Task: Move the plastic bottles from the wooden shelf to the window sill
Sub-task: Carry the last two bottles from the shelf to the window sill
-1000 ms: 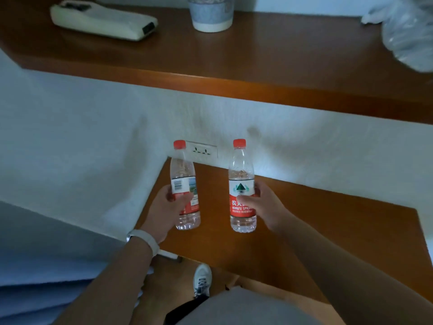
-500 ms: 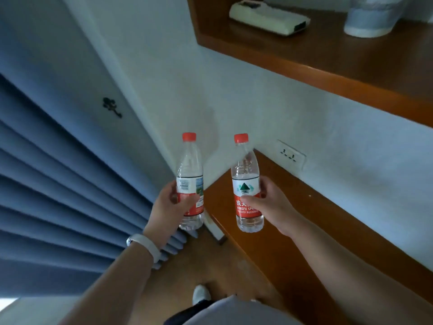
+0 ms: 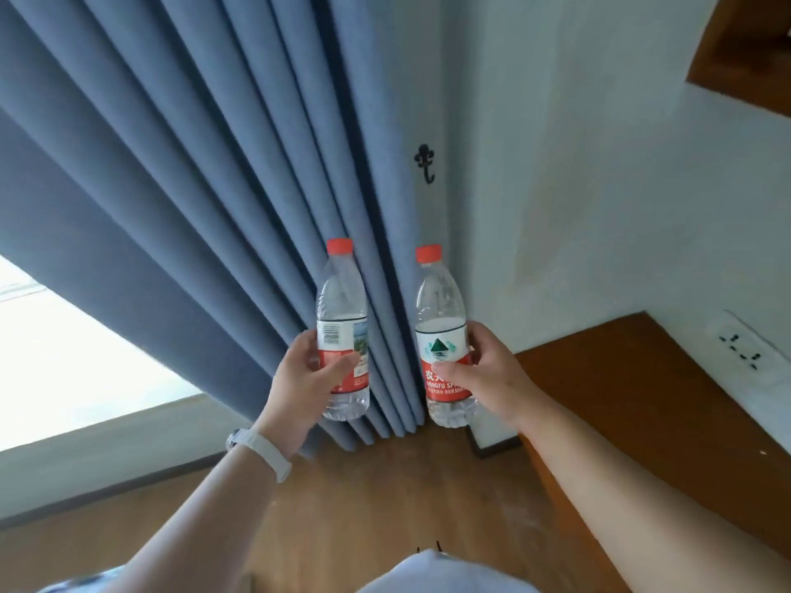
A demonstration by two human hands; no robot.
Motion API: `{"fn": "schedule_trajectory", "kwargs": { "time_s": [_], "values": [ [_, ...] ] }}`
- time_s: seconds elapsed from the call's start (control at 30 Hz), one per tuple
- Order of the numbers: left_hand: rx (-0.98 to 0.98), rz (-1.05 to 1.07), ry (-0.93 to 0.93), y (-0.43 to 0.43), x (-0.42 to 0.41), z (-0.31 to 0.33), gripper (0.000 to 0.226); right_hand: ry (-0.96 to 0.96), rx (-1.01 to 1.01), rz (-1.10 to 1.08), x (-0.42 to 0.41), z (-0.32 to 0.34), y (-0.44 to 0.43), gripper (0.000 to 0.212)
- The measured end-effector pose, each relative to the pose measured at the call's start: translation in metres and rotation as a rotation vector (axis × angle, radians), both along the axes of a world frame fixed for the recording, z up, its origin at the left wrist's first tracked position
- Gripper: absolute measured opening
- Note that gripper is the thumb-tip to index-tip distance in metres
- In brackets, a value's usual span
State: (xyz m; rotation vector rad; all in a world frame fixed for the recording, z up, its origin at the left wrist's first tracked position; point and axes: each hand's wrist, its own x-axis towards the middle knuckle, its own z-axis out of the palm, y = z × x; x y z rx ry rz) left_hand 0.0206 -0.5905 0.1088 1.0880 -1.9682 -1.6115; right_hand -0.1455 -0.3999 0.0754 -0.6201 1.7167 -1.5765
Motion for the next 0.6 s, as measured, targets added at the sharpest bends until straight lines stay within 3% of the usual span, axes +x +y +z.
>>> {"fn": "schedule_trajectory", "kwargs": {
  "time_s": [0.3, 0.6],
  "values": [
    [0.048, 0.151, 0.127, -0.113, 0.141, -0.006, 0.053, 0.061, 0.046, 0.094, 0.113, 0.006, -0.133, 0.05],
    [0.093, 0.304, 0.211, -0.194, 0.278, -0.023, 0.047, 0.089, 0.013, 0.209, 0.222, 0.009, -0.253, 0.04]
  ]
}}
